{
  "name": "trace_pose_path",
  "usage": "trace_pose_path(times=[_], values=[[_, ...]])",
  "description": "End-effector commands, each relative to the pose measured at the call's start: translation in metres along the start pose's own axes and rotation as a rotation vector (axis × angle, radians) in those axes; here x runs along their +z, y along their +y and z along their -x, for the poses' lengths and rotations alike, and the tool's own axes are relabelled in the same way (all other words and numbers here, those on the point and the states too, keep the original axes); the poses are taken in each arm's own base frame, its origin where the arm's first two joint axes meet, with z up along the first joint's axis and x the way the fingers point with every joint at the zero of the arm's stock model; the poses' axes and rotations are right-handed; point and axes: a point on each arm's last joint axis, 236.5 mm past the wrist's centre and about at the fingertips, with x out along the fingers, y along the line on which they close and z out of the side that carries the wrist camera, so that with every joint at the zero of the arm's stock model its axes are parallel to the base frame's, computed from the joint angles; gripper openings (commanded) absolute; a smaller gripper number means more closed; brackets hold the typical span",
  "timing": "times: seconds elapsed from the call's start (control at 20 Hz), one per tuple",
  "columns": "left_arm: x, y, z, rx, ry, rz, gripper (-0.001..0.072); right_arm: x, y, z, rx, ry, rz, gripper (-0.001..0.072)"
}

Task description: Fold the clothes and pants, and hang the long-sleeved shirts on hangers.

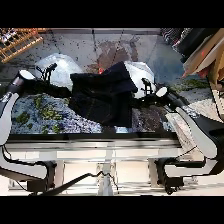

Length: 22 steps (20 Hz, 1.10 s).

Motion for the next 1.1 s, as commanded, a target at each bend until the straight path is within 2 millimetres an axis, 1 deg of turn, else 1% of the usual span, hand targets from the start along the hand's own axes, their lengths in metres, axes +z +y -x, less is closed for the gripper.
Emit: trace_pose_path(times=[0.0,0.05,0.1,0.15,0.2,0.25,0.3,0.35,0.4,0.5,0.55,0.6,0.65,0.7,0.75,0.85,0.9,0.95,1.0,1.05], values=[[-0.013,-0.002,0.002,-0.014,0.051,-0.003,0.0420,0.066,-0.015,0.024,-0.059,-0.188,0.007,0.0033],[-0.020,-0.001,0.002,-0.011,0.081,-0.005,0.0422,0.085,-0.020,0.040,-0.079,-0.231,-0.011,0.0033],[-0.027,-0.001,0.003,-0.011,0.113,0.013,0.0424,0.096,-0.029,0.054,-0.108,-0.247,-0.019,0.0033],[-0.034,-0.001,0.004,-0.007,0.144,0.032,0.0425,0.096,-0.034,0.062,-0.117,-0.227,-0.015,0.0036],[-0.042,0.000,0.004,-0.002,0.175,0.041,0.0426,0.081,-0.033,0.064,-0.092,-0.155,-0.029,0.0045],[-0.050,0.001,0.004,0.001,0.202,0.074,0.0428,0.051,-0.030,0.062,-0.061,-0.032,-0.015,0.0257],[-0.057,0.000,0.002,-0.008,0.223,0.099,0.0436,0.018,-0.027,0.058,-0.031,0.084,-0.008,0.0504],[-0.065,-0.002,-0.001,-0.019,0.241,0.120,0.0437,-0.012,-0.026,0.056,-0.009,0.179,-0.024,0.0517],[-0.072,-0.004,-0.005,-0.035,0.254,0.137,0.0438,-0.037,-0.025,0.052,0.006,0.229,-0.053,0.0517],[-0.084,-0.007,-0.012,-0.063,0.271,0.173,0.0438,-0.075,-0.015,0.048,0.065,0.262,-0.104,0.0522],[-0.085,-0.007,-0.014,-0.071,0.265,0.188,0.0439,-0.091,-0.009,0.047,0.095,0.277,-0.132,0.0522],[-0.081,-0.007,-0.016,-0.082,0.237,0.207,0.0440,-0.106,-0.003,0.045,0.126,0.292,-0.158,0.0522],[-0.073,-0.007,-0.018,-0.096,0.198,0.229,0.0442,-0.116,0.003,0.042,0.165,0.302,-0.177,0.0522],[-0.063,-0.009,-0.018,-0.114,0.152,0.250,0.0444,-0.120,0.011,0.037,0.215,0.295,-0.193,0.0522],[-0.053,-0.012,-0.019,-0.130,0.114,0.265,0.0445,-0.119,0.017,0.033,0.252,0.268,-0.212,0.0522],[-0.049,-0.010,-0.020,-0.123,0.097,0.300,0.0445,-0.119,0.021,0.025,0.263,0.246,-0.221,0.0522],[-0.049,-0.010,-0.022,-0.123,0.100,0.306,0.0464,-0.122,0.023,0.023,0.260,0.253,-0.211,0.0522],[-0.050,-0.009,-0.023,-0.123,0.105,0.320,0.0564,-0.124,0.026,0.019,0.258,0.259,-0.206,0.0522],[-0.052,-0.008,-0.025,-0.122,0.114,0.347,0.0583,-0.128,0.028,0.015,0.255,0.274,-0.200,0.0522],[-0.053,-0.006,-0.026,-0.118,0.120,0.350,0.0582,-0.132,0.029,0.011,0.254,0.294,-0.198,0.0522]])
